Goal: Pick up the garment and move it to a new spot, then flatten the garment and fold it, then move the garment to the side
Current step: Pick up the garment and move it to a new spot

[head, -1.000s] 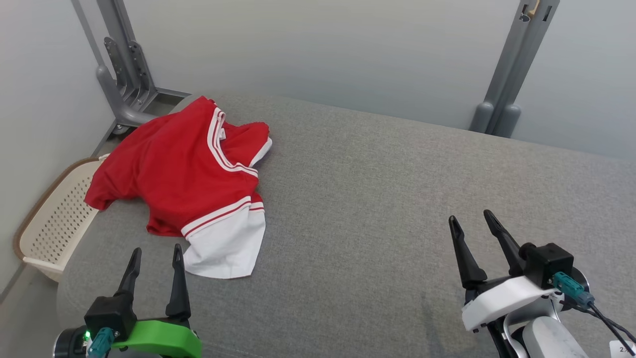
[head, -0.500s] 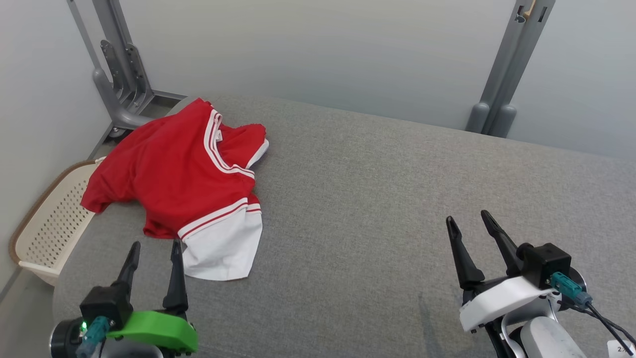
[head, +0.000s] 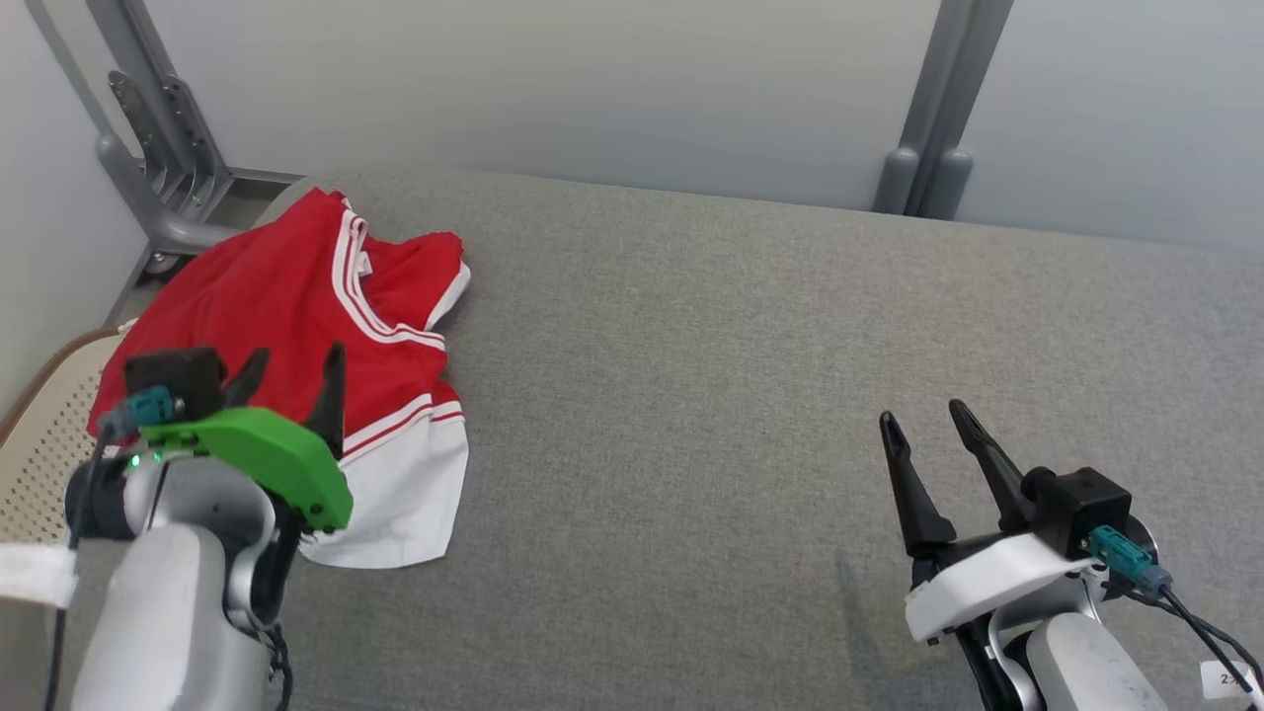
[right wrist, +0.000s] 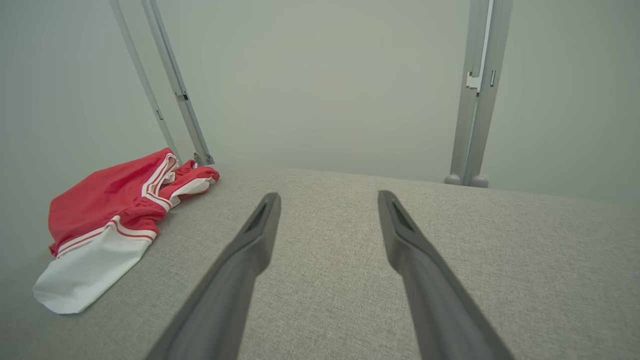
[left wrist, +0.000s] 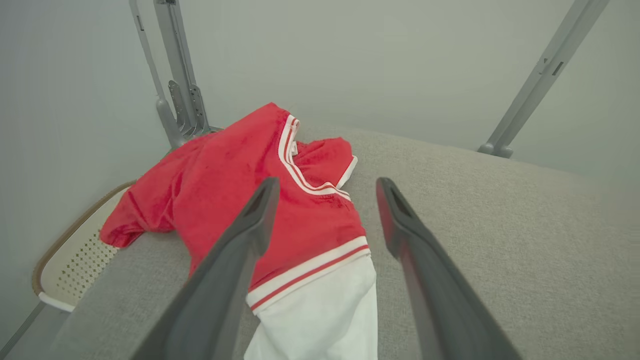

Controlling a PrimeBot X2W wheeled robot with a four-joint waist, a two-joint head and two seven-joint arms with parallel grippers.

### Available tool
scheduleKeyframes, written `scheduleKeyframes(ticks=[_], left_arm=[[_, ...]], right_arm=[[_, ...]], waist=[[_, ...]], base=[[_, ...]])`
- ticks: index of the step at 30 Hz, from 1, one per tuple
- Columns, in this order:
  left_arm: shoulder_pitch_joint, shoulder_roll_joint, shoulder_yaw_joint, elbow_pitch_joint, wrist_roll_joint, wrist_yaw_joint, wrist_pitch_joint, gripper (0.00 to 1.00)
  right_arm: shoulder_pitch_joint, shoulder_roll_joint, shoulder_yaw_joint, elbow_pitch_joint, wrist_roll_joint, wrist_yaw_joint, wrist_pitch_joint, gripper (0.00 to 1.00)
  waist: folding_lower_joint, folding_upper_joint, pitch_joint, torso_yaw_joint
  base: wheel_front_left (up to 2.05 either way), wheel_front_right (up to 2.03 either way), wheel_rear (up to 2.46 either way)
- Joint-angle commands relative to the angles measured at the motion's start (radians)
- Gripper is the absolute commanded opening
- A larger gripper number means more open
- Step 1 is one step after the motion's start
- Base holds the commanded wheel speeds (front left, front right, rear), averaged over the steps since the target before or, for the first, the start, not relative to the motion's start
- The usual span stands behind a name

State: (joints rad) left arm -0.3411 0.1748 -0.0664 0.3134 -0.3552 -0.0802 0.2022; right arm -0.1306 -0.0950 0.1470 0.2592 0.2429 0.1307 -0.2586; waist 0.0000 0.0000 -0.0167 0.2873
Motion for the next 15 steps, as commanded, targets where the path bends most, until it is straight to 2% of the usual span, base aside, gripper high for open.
scheduleKeyframes(ticks=[1,7,10,15], left_arm=[[-0.039,0.017,0.001,0.016,0.000,-0.007,0.024,1.00],[-0.205,0.046,0.019,0.155,-0.084,-0.024,0.192,1.00],[-0.291,0.075,0.035,0.275,-0.130,-0.027,0.299,1.00],[-0.380,0.105,0.035,0.396,-0.155,-0.030,0.404,1.00]], right_arm=[[-0.014,-0.001,0.002,-0.001,-0.004,0.000,-0.006,1.00],[-0.051,-0.001,0.016,0.006,0.001,0.000,-0.006,1.00],[-0.072,-0.001,0.021,0.013,0.001,0.000,-0.006,1.00],[-0.086,-0.007,0.024,0.015,0.002,0.000,-0.005,1.00]], waist=[[0.0000,0.0000,0.029,-0.029],[0.0000,0.0000,0.078,-0.083],[0.0000,0.0000,0.097,-0.130],[0.0000,0.0000,0.117,-0.183]], base=[[0.00,0.00,0.00],[0.00,0.00,0.00],[0.00,0.00,0.00],[0.00,0.00,0.00]])
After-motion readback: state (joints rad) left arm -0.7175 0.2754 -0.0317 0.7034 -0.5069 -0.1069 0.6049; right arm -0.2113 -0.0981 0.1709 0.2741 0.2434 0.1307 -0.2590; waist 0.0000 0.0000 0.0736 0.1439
